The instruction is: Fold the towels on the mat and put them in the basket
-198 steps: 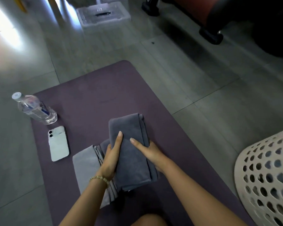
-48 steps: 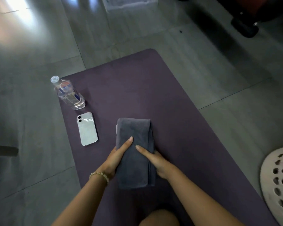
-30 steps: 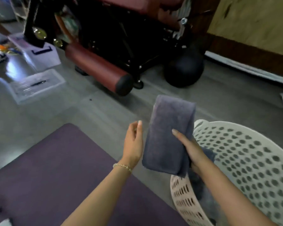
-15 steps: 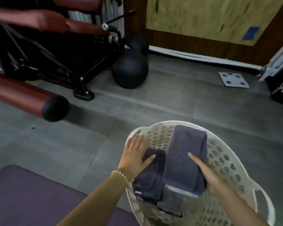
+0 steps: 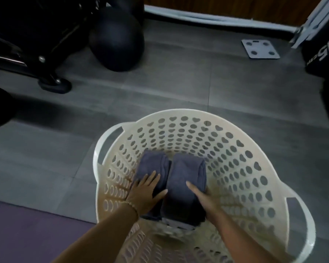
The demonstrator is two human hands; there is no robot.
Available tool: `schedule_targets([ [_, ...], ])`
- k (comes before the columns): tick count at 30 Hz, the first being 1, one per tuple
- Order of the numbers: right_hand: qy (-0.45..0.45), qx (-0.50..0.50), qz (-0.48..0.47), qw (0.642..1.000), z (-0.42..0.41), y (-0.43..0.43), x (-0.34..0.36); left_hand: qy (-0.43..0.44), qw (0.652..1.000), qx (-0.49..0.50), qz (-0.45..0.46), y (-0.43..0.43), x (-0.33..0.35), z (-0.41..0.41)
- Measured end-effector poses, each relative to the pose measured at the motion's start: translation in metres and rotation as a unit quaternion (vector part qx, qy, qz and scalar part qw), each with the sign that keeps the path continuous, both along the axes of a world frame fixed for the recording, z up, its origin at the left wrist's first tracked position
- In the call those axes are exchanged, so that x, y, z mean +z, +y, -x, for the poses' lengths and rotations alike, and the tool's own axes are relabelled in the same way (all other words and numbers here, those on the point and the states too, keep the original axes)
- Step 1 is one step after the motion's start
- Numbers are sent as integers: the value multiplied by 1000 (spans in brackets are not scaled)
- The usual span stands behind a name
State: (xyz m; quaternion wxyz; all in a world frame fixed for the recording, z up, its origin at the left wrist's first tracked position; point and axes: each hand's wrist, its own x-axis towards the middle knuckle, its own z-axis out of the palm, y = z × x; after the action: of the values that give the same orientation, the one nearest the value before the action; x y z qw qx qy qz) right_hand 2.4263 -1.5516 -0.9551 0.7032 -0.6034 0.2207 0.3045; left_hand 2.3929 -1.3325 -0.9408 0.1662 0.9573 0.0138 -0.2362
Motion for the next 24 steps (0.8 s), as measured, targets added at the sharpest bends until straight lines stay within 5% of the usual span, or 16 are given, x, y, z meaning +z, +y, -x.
schedule_targets([
  [4,-4,33,51,998,3,9,-26,0,1000,-3,9,-5,-18,1],
  [7,-66,57,191,978,-4,8,-30,-7,1000,-28,-6,-6,-19,1],
  [10,-302,137,385,861,-7,3,-22,4,999,-36,-8,-8,-18,-2],
  [13,-407,266,406,774,-9,6,-16,16,999,-40,-25,-10,-17,-3],
  [24,-241,441,460,732,-27,7,-20,39,999,-14,-27,-28,-7,-3],
])
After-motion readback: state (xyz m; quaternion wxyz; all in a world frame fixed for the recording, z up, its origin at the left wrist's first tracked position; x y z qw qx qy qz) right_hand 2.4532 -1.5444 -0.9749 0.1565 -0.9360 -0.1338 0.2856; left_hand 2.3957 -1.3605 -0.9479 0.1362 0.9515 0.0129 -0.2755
